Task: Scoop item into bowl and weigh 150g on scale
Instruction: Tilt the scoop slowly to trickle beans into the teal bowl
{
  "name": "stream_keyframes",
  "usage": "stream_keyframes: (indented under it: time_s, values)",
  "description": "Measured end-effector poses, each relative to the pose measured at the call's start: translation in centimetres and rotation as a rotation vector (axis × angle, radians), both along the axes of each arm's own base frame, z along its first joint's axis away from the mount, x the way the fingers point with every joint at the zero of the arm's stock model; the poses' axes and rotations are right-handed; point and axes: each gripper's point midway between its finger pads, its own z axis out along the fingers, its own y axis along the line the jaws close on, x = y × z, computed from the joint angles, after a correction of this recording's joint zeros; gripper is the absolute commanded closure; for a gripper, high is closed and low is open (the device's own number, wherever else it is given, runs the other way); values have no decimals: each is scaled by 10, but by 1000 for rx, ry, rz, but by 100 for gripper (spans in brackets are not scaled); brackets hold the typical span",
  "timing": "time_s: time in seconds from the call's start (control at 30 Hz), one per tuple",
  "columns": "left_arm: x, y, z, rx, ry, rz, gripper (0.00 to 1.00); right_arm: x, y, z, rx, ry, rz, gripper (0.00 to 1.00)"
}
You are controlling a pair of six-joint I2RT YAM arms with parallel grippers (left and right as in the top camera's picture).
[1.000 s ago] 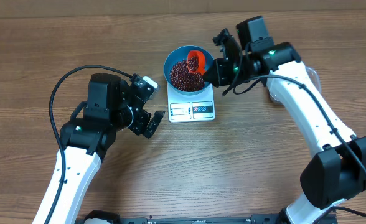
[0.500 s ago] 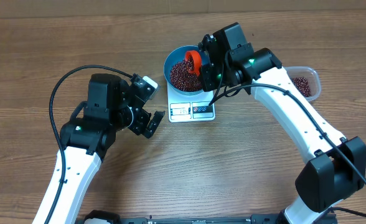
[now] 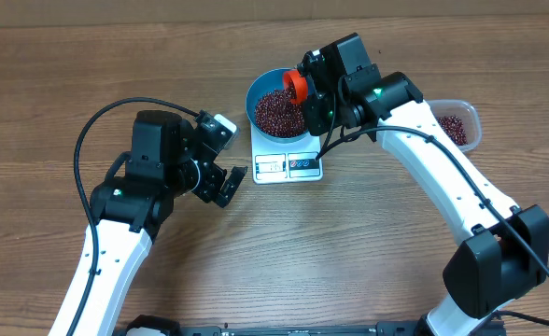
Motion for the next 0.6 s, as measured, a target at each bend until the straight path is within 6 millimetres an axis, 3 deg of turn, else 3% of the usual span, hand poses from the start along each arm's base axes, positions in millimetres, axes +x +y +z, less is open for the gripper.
stream_keyframes:
  time_s: [0.6]
  values:
    - [0, 0, 0, 0, 0, 0, 0, 1, -2, 0, -19, -13, 13, 96]
